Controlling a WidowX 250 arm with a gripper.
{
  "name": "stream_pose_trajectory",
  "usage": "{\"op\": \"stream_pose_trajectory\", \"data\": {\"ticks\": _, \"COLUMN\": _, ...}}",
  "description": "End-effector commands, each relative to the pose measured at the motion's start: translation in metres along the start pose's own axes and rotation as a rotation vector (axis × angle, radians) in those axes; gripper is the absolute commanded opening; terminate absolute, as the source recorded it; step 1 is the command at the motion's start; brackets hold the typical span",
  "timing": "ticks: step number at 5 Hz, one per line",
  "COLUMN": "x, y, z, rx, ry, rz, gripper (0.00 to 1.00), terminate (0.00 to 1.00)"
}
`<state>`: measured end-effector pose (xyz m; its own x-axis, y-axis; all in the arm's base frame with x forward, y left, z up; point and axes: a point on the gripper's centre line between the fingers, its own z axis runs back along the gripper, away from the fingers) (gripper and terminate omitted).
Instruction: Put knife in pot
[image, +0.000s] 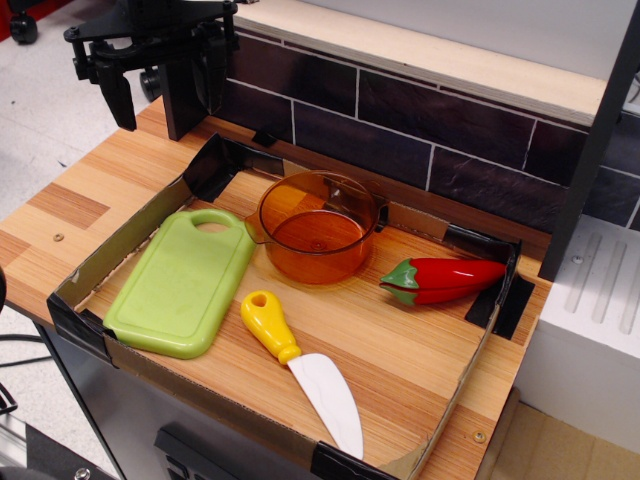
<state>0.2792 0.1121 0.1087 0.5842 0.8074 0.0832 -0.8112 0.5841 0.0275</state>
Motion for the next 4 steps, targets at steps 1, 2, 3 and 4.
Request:
{"op": "stream_pose_trajectory", "data": {"ticks": 1, "x": 0.0, "y": 0.0, "z": 0.0, "rx": 0.0, "ry": 0.0, "rz": 0.0, "gripper": 1.0, "terminate": 0.0}}
{"op": "stream_pose_trajectory", "data": {"ticks": 2, "x": -0.014, "y": -0.005, "z": 0.004, "rx": 0.001, "ry": -0.043, "rz": 0.155, "gripper": 1.0, "terminate": 0.0}}
{"op": "stream_pose_trajectory", "data": {"ticks": 3, "x": -0.031, "y": -0.004, "z": 0.014, "rx": -0.034, "ry": -0.031, "rz": 0.178, "gripper": 1.0, "terminate": 0.0}}
{"op": "stream_pose_trajectory", "data": {"ticks": 4, "x": -0.056, "y": -0.003, "z": 0.021, "rx": -0.035, "ry": 0.009, "rz": 0.155, "gripper": 1.0, "terminate": 0.0}}
